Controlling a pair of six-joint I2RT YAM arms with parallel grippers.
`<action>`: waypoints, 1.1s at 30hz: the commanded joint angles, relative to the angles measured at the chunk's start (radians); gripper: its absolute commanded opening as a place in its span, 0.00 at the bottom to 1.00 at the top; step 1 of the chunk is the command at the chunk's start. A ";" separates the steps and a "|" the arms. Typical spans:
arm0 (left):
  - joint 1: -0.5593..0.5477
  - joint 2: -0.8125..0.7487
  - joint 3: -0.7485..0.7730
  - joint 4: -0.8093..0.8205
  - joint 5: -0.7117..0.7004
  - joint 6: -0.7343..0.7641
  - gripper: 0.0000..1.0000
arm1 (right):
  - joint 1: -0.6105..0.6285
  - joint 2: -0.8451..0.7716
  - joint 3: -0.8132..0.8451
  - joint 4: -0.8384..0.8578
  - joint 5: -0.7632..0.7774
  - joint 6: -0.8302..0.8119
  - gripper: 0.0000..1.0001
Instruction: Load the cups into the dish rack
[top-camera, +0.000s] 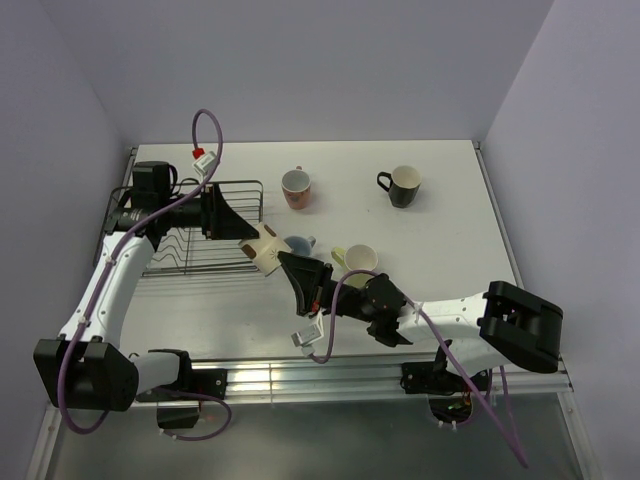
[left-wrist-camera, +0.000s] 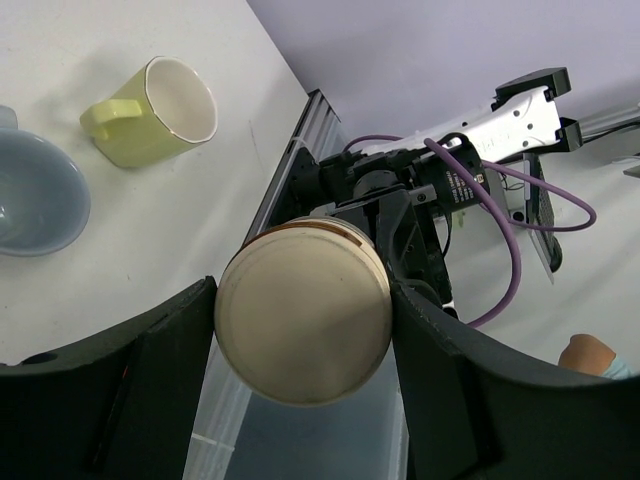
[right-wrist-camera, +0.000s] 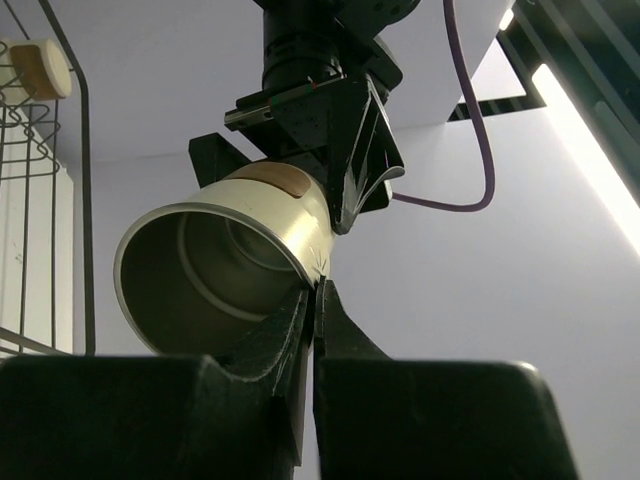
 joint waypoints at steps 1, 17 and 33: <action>-0.003 -0.046 -0.001 0.016 0.035 0.012 0.16 | 0.005 0.007 0.014 0.429 0.022 -0.025 0.07; 0.178 -0.017 0.126 -0.024 -0.014 0.058 0.00 | 0.005 -0.030 -0.024 0.369 0.076 -0.025 0.96; 0.304 0.029 0.373 -0.189 -1.043 0.425 0.00 | -0.064 -0.139 0.525 -1.063 0.611 0.717 1.00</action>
